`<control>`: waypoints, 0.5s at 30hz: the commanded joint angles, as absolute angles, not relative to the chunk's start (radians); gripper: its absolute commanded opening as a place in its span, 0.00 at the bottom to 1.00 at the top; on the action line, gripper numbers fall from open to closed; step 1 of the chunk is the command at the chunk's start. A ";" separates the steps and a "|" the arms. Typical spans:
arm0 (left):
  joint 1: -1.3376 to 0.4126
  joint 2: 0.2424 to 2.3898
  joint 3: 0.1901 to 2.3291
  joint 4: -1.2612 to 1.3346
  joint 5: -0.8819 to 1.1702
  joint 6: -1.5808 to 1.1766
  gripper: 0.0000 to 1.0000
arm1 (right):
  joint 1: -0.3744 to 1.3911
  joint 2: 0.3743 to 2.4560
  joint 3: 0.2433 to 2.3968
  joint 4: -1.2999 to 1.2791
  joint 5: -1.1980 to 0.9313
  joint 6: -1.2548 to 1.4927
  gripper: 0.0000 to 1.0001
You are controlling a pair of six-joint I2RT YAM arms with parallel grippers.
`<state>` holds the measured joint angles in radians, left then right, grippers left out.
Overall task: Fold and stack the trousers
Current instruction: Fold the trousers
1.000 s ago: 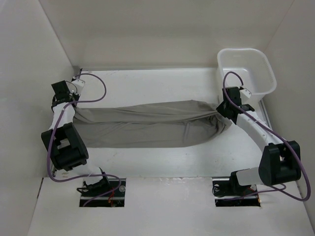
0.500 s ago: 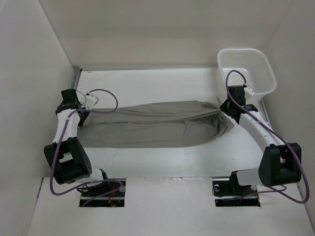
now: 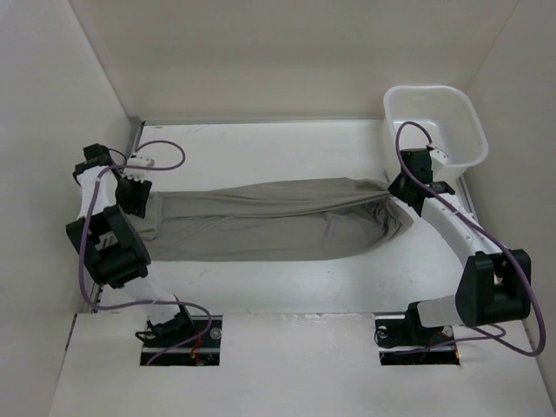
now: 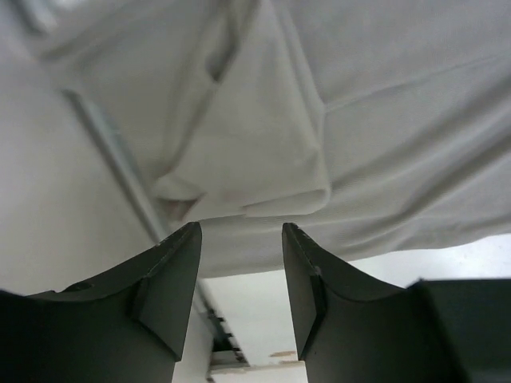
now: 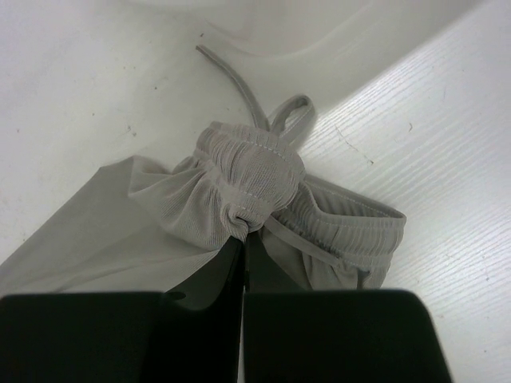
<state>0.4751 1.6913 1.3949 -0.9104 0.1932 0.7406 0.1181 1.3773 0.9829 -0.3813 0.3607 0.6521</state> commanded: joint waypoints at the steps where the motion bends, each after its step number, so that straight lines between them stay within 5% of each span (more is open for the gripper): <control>1: 0.450 1.794 1.414 -0.993 0.206 0.710 0.43 | 0.117 1.385 1.040 -0.370 0.409 0.612 0.00; 15: 0.467 1.971 1.575 -0.867 0.123 0.615 0.41 | 0.134 1.427 1.074 -0.382 0.419 0.594 0.00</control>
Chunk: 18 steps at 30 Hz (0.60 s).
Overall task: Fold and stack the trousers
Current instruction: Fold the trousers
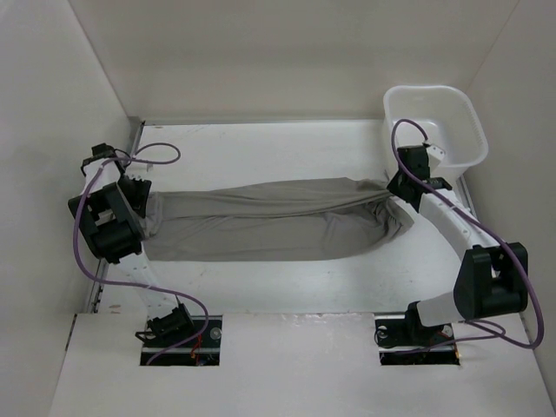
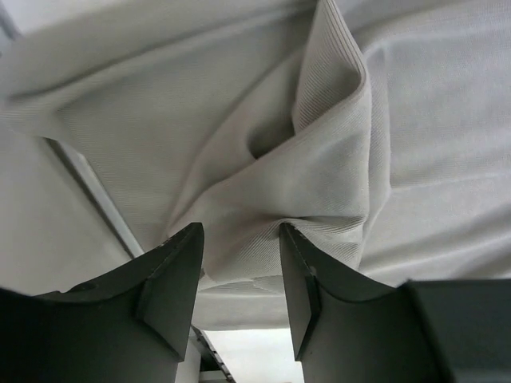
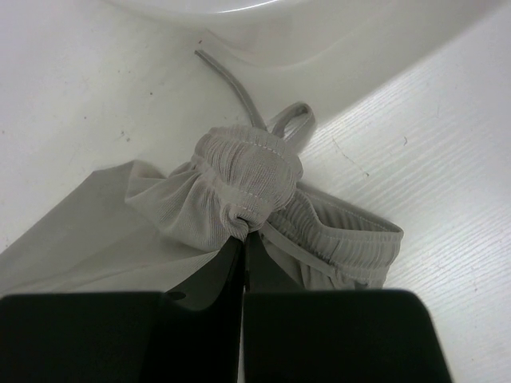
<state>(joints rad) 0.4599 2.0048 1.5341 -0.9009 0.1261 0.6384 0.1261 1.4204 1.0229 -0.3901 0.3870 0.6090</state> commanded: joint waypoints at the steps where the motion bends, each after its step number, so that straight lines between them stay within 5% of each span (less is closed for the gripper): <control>1: 0.475 1.985 1.585 -0.874 0.124 0.614 0.40 | 0.134 1.430 1.075 -0.382 0.419 0.594 0.00; 18: 0.516 2.080 1.641 -0.968 0.071 0.643 0.39 | 0.134 1.457 1.098 -0.380 0.428 0.554 0.01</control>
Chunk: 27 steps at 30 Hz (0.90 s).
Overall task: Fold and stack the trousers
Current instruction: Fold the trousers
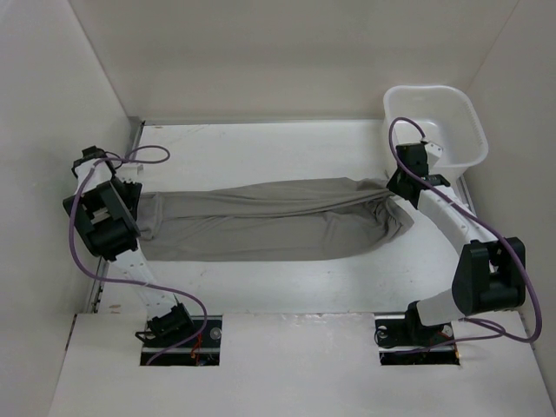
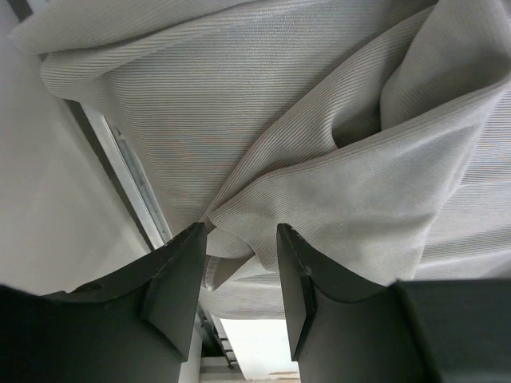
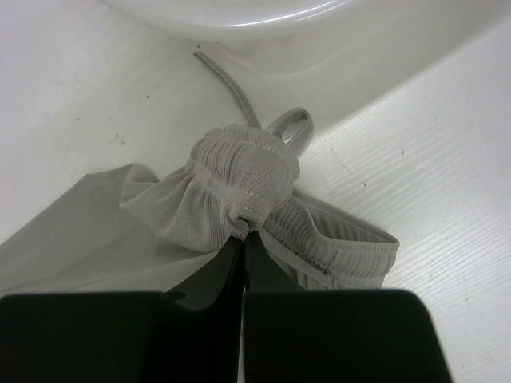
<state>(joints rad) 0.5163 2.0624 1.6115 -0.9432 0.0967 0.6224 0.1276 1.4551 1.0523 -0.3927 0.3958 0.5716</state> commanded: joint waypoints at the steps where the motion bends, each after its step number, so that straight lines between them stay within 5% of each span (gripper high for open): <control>1: 0.516 2.082 1.641 -0.953 0.063 0.640 0.39 | 0.134 1.457 1.098 -0.380 0.428 0.554 0.01; 6: 0.512 2.089 1.638 -0.943 0.060 0.649 0.33 | 0.134 1.453 1.094 -0.380 0.428 0.555 0.01; 11: 0.507 2.088 1.637 -0.931 0.057 0.641 0.14 | 0.134 1.443 1.083 -0.379 0.428 0.555 0.01; 27: 0.483 1.865 1.621 -0.684 0.015 0.643 0.00 | 0.111 1.421 1.103 -0.379 0.428 0.563 0.00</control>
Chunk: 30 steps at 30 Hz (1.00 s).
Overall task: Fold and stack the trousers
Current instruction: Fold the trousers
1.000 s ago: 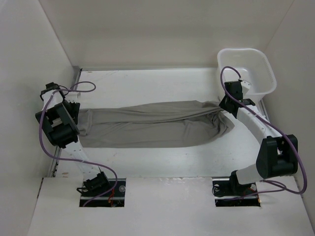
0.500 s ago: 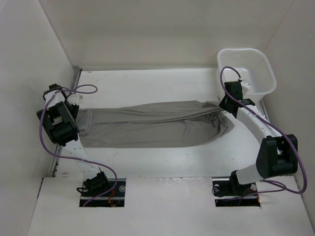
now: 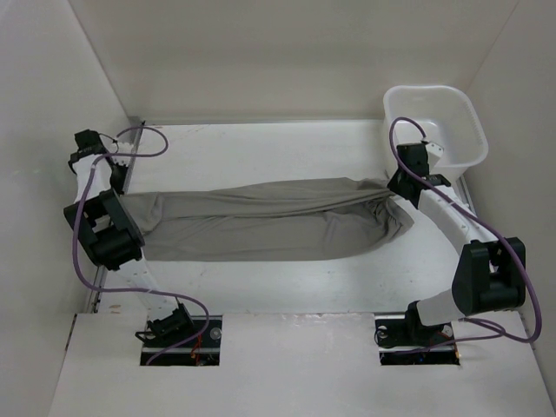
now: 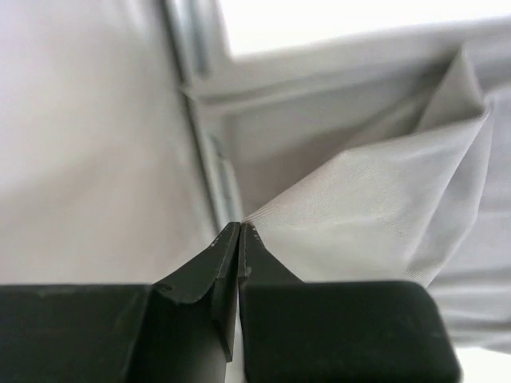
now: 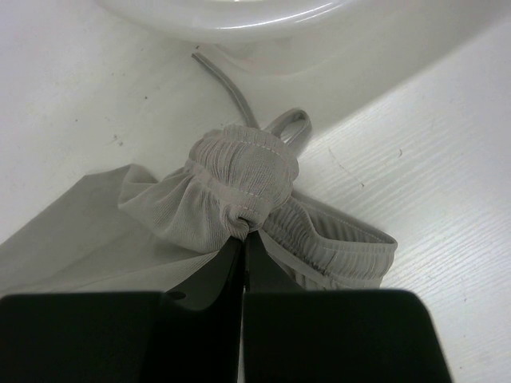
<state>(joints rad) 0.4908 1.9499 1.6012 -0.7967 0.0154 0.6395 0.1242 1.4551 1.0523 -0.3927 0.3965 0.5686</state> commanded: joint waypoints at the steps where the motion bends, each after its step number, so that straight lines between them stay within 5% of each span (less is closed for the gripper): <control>1: 0.476 1.858 1.634 -0.654 0.015 0.643 0.00 | 0.108 1.419 1.117 -0.377 0.428 0.561 0.00; 14: 0.432 1.872 1.865 -0.361 -0.068 0.687 0.00 | -0.025 1.298 1.194 -0.337 0.377 0.565 0.00; 30: 0.525 1.550 1.281 -0.262 -0.014 0.773 0.00 | -0.120 1.134 0.884 -0.310 0.299 0.594 0.00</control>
<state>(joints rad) 0.4881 1.6806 1.3361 -0.3248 -0.0158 0.7467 -0.1215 1.1870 0.9066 -0.3656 0.2970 0.5777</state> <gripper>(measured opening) 0.009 0.009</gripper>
